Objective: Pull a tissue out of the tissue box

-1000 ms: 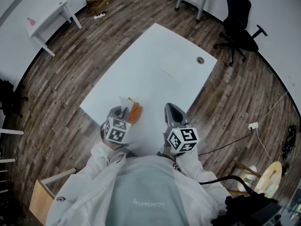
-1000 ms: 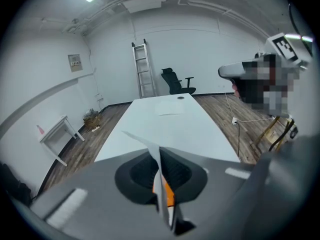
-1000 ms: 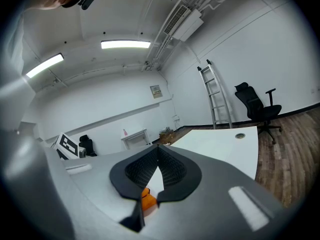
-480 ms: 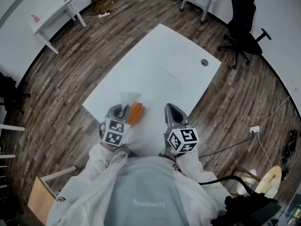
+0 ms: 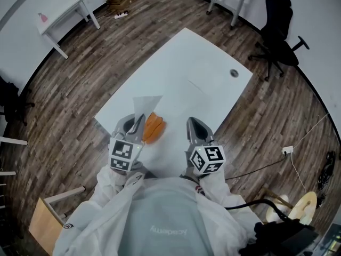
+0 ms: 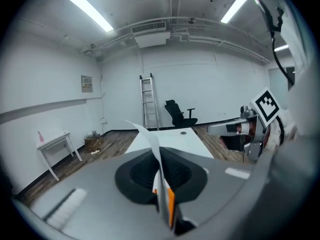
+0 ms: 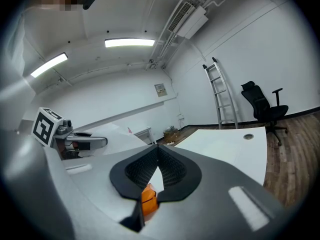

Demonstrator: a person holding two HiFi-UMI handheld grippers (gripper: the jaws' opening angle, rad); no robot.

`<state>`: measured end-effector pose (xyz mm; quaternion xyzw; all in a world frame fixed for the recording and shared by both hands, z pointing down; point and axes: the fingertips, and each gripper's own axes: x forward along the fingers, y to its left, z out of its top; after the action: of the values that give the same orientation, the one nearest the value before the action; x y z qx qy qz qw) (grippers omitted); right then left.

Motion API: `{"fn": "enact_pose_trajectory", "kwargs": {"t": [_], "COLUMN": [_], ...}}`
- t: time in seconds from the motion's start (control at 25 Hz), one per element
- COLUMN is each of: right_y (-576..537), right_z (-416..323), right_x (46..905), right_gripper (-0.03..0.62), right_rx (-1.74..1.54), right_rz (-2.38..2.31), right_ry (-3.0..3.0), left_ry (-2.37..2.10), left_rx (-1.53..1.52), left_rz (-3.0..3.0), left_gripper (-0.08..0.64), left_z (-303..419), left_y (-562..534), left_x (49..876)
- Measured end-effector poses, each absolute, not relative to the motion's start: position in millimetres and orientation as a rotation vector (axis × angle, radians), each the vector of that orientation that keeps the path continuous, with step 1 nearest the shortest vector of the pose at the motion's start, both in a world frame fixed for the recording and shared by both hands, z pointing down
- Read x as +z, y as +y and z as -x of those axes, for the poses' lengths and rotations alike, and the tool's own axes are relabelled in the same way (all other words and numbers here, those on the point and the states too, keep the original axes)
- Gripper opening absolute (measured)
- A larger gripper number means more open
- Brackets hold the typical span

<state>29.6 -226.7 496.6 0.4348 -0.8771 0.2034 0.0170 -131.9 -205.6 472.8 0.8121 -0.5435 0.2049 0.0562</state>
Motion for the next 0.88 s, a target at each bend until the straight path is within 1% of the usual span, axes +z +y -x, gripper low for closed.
{"fn": "enact_pose_trajectory", "kwargs": {"t": [0.2, 0.48, 0.88], "right_y": [-228.3, -228.0, -226.6], "right_z": [-25.2, -22.5, -22.8], "right_x": [490.0, 486.8, 487.7], "right_gripper": [0.002, 0.002, 0.002], "right_rx": [0.617, 0.607, 0.602], "right_rz": [-1.342, -1.337, -1.331], "right_ry": [-2.736, -2.734, -2.728], "left_ry": [-1.698, -1.768, -1.834], "left_rx": [0.521, 0.425, 0.373], "left_rz": [-2.507, -2.506, -2.499], "left_gripper": [0.0, 0.0, 0.0], "left_z": [138.1, 150.2, 157.8], "left_y": [-205.2, -201.0, -194.7], "left_x": [445.9, 430.6, 429.0]}}
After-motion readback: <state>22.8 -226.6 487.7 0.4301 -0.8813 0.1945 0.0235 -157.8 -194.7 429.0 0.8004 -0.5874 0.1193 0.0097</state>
